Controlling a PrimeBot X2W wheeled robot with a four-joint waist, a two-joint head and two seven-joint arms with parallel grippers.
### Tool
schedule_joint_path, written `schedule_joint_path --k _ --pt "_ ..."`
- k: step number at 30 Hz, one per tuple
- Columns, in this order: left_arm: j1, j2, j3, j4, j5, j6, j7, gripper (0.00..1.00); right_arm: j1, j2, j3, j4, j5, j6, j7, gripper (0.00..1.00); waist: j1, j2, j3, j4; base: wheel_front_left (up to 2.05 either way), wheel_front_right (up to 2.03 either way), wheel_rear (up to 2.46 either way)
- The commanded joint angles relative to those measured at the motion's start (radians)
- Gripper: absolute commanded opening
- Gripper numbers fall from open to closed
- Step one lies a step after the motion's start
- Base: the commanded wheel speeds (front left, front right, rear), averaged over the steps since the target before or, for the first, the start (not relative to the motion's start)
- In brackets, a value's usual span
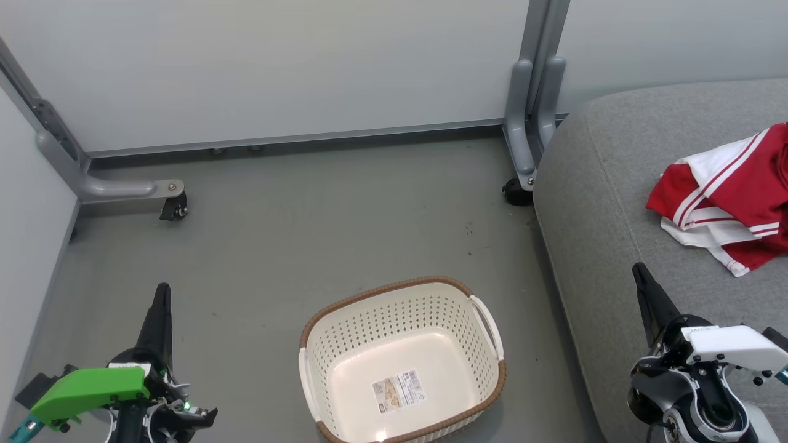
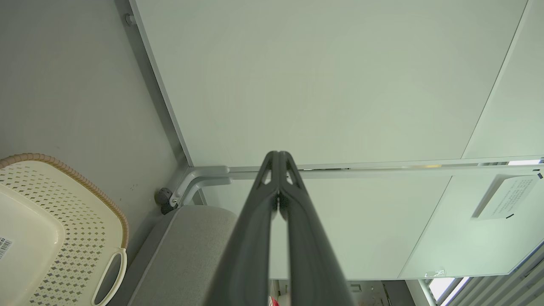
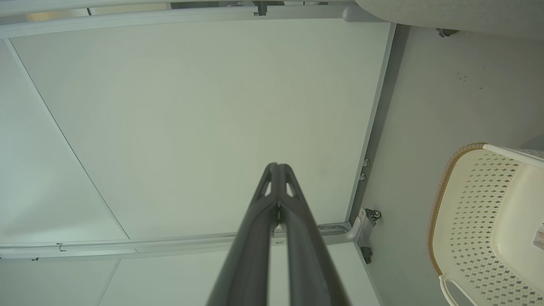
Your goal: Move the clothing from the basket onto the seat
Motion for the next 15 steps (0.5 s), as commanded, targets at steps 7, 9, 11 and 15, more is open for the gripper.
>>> schedule_joint_path --k 7,9,11,15 --pt "-0.009 0.001 0.002 0.001 -0.003 -0.003 0.004 0.0 -0.006 0.002 -0.005 0.002 -0.004 0.0 0.005 0.0 0.0 0.0 0.0 0.0 0.0 0.0 0.0" --pt "-0.009 0.001 0.002 0.001 -0.003 -0.003 0.004 0.0 -0.006 0.003 -0.006 0.002 -0.005 0.0 0.006 0.0 0.0 0.0 0.0 0.0 0.0 0.0 0.0" --pt "-0.009 0.002 0.002 0.001 -0.003 -0.003 0.004 0.0 -0.006 0.004 -0.007 0.003 -0.006 0.0 0.007 0.0 0.0 0.0 0.0 0.0 0.0 0.0 0.0" --pt "-0.009 0.002 0.002 0.001 -0.003 -0.003 0.004 0.0 -0.006 0.005 -0.008 0.003 -0.007 0.0 0.009 0.0 0.0 0.0 0.0 0.0 0.0 0.0 0.0"
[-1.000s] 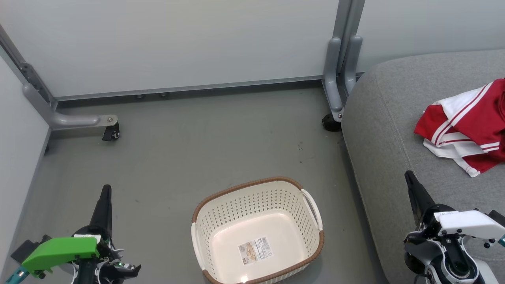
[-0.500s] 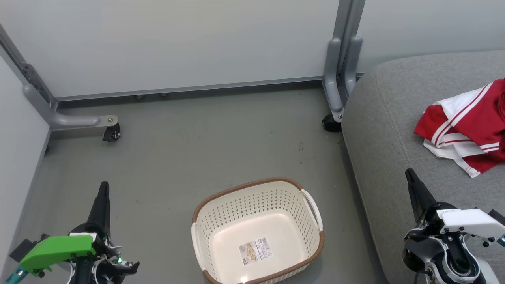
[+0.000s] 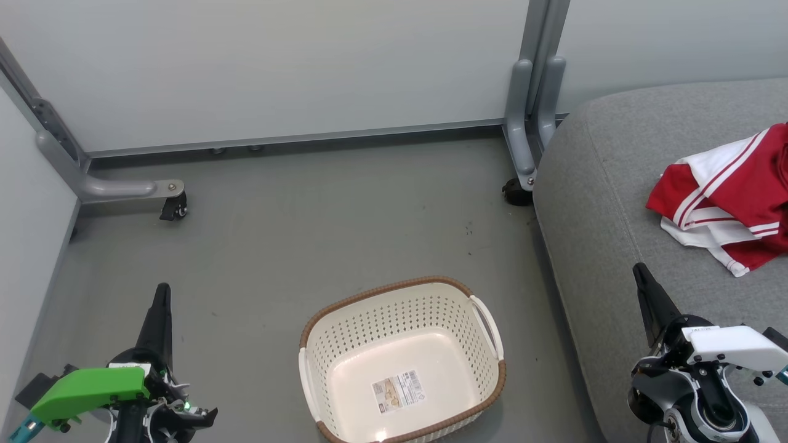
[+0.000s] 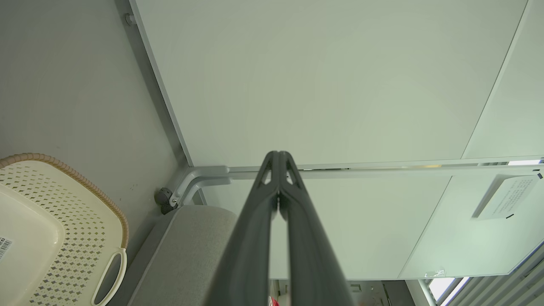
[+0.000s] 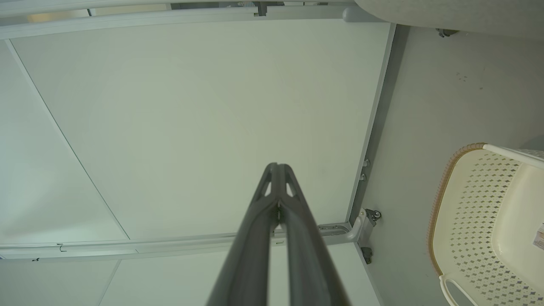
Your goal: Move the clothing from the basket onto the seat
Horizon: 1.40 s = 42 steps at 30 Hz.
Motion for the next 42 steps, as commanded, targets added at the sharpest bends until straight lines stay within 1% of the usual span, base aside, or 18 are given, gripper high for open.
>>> schedule_joint_path --k 1,42 --pt "-0.009 0.002 0.002 0.001 -0.003 -0.003 0.004 0.0 -0.006 0.002 -0.003 0.002 -0.005 0.001 0.005 0.0 0.0 0.0 0.0 0.0 0.0 0.0 0.0" --pt "-0.009 0.002 0.002 0.0 -0.003 -0.003 0.004 0.0 -0.008 0.011 -0.015 0.003 -0.016 0.001 0.015 0.0 0.0 0.0 0.0 0.0 0.0 0.0 0.0"
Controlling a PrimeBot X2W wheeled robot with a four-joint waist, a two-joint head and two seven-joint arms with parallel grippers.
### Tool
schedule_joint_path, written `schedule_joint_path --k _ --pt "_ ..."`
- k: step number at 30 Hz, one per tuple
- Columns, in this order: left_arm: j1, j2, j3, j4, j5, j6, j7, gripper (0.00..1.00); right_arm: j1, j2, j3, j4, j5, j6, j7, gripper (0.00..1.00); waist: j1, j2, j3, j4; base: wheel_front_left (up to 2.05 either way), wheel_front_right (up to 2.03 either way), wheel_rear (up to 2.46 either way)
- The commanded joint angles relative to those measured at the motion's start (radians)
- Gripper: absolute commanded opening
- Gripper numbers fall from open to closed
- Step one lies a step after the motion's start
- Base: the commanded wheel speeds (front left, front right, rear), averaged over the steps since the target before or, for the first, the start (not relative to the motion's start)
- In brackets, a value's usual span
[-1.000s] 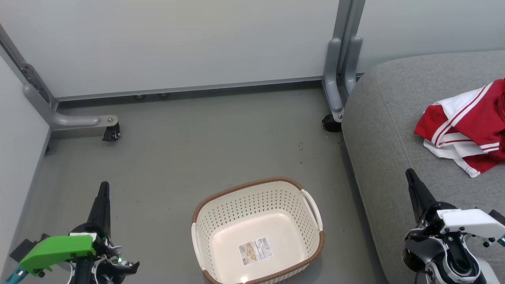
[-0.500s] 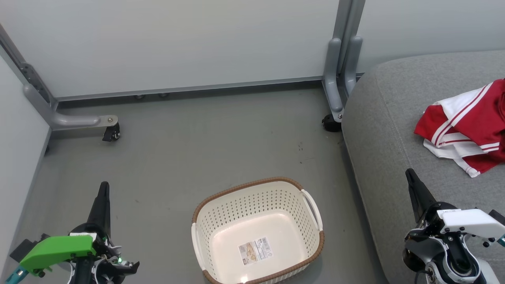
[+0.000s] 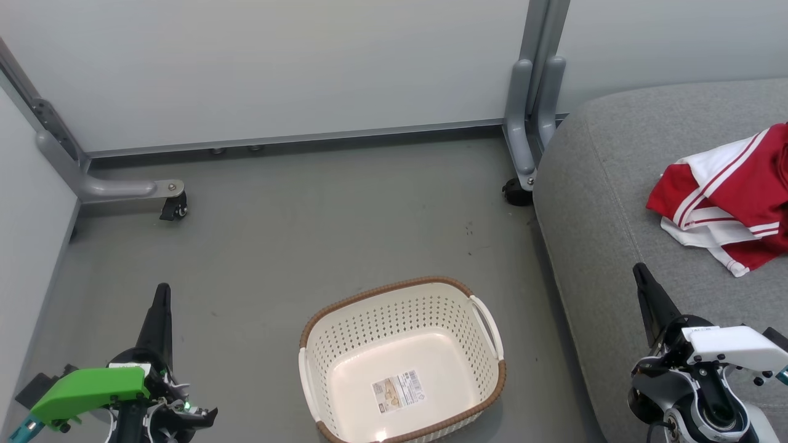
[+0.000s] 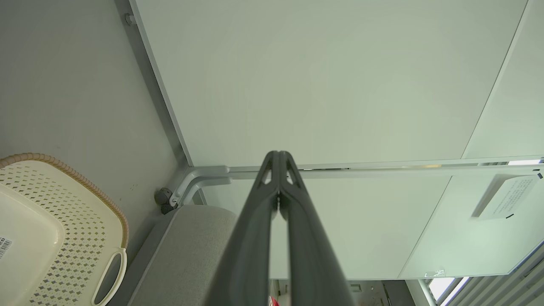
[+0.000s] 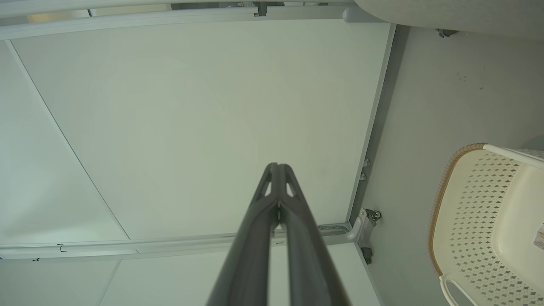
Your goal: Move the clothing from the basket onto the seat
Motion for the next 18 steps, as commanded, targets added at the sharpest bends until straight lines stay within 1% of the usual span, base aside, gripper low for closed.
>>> schedule_joint_path --k 1,18 --pt "-0.009 0.002 0.002 0.001 -0.003 -0.003 0.004 0.0 -0.007 0.003 -0.003 0.002 -0.004 0.0 0.006 0.0 0.0 0.0 0.0 0.0 0.0 0.0 0.0" --pt "-0.009 0.002 0.002 0.001 -0.003 -0.003 0.004 0.0 -0.007 0.004 -0.007 0.002 -0.007 0.0 0.008 0.0 0.0 0.0 0.0 0.0 0.0 0.0 0.0"
